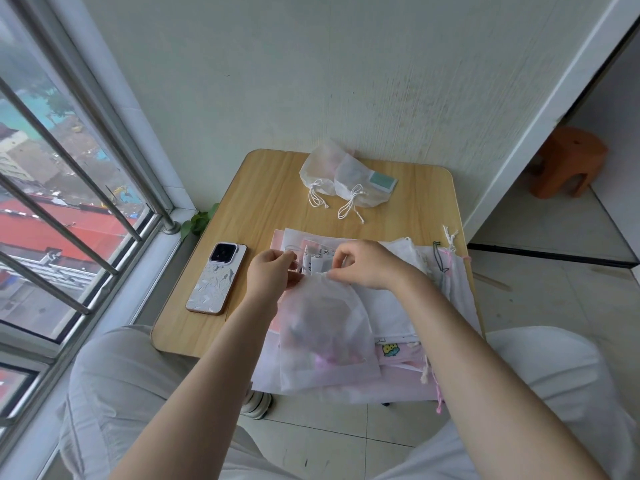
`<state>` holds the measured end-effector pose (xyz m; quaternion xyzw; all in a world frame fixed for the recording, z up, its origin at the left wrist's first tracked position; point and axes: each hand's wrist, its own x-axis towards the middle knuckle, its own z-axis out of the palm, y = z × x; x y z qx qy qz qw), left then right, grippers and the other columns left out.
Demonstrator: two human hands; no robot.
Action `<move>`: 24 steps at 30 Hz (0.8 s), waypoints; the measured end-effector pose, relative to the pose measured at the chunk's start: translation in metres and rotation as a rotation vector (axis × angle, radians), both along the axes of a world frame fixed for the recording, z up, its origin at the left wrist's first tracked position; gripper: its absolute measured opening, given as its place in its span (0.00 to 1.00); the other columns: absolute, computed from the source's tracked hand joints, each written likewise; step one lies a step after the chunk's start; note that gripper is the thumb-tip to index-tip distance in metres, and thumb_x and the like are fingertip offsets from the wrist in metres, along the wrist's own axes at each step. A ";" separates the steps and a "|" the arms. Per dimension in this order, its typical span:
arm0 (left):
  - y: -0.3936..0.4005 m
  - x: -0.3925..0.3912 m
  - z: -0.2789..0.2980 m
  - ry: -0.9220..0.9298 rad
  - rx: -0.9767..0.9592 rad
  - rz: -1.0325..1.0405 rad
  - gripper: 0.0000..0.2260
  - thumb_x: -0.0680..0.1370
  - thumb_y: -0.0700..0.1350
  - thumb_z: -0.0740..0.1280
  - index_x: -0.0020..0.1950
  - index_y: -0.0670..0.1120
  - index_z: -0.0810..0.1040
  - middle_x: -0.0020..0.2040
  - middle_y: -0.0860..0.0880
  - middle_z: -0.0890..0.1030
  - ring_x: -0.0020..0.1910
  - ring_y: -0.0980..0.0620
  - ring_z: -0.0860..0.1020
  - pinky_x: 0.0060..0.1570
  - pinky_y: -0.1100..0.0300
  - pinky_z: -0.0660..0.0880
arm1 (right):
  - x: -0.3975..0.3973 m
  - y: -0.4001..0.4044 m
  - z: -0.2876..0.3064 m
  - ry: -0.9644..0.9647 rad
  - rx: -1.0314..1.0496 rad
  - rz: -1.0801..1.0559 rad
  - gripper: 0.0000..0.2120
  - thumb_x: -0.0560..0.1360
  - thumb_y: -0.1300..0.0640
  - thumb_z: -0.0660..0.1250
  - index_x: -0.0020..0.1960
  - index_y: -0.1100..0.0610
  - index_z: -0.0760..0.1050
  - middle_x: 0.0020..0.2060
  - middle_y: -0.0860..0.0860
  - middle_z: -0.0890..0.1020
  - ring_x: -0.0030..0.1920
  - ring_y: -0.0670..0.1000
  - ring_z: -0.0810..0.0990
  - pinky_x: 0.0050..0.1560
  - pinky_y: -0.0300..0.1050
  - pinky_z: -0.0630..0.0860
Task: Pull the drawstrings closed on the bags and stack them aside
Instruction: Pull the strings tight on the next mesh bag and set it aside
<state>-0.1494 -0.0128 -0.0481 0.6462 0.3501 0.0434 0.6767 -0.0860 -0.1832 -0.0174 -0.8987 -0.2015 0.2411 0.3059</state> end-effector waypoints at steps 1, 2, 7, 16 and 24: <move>0.002 0.001 0.001 0.018 0.031 -0.025 0.05 0.77 0.39 0.65 0.42 0.40 0.76 0.36 0.44 0.79 0.27 0.50 0.79 0.37 0.55 0.80 | 0.000 0.001 0.000 -0.003 -0.032 0.033 0.11 0.70 0.46 0.74 0.45 0.52 0.78 0.40 0.44 0.79 0.43 0.47 0.79 0.42 0.41 0.74; 0.004 0.003 0.003 0.040 0.086 -0.048 0.04 0.76 0.38 0.65 0.42 0.39 0.77 0.35 0.45 0.79 0.28 0.48 0.81 0.40 0.52 0.81 | 0.000 0.001 0.000 -0.011 -0.050 0.057 0.11 0.70 0.46 0.74 0.45 0.52 0.79 0.41 0.44 0.78 0.44 0.47 0.78 0.44 0.42 0.75; 0.027 0.007 0.009 0.100 0.371 0.131 0.11 0.71 0.44 0.59 0.41 0.39 0.77 0.30 0.48 0.79 0.34 0.46 0.79 0.36 0.53 0.73 | 0.000 0.001 -0.001 -0.058 -0.053 0.070 0.05 0.72 0.54 0.73 0.44 0.53 0.80 0.38 0.42 0.77 0.42 0.46 0.77 0.41 0.39 0.73; 0.013 0.006 0.022 -0.082 0.809 -0.448 0.15 0.76 0.41 0.66 0.63 0.47 0.77 0.61 0.51 0.77 0.63 0.51 0.73 0.57 0.61 0.67 | 0.000 0.006 0.002 -0.085 -0.061 0.057 0.05 0.71 0.54 0.75 0.44 0.54 0.80 0.37 0.42 0.76 0.39 0.45 0.75 0.35 0.37 0.68; 0.003 0.009 0.023 0.168 0.960 -0.719 0.05 0.75 0.49 0.64 0.41 0.50 0.75 0.39 0.54 0.76 0.41 0.51 0.75 0.36 0.61 0.69 | -0.001 0.005 0.006 -0.050 -0.025 0.028 0.06 0.71 0.52 0.73 0.41 0.54 0.81 0.38 0.46 0.80 0.40 0.47 0.78 0.40 0.41 0.73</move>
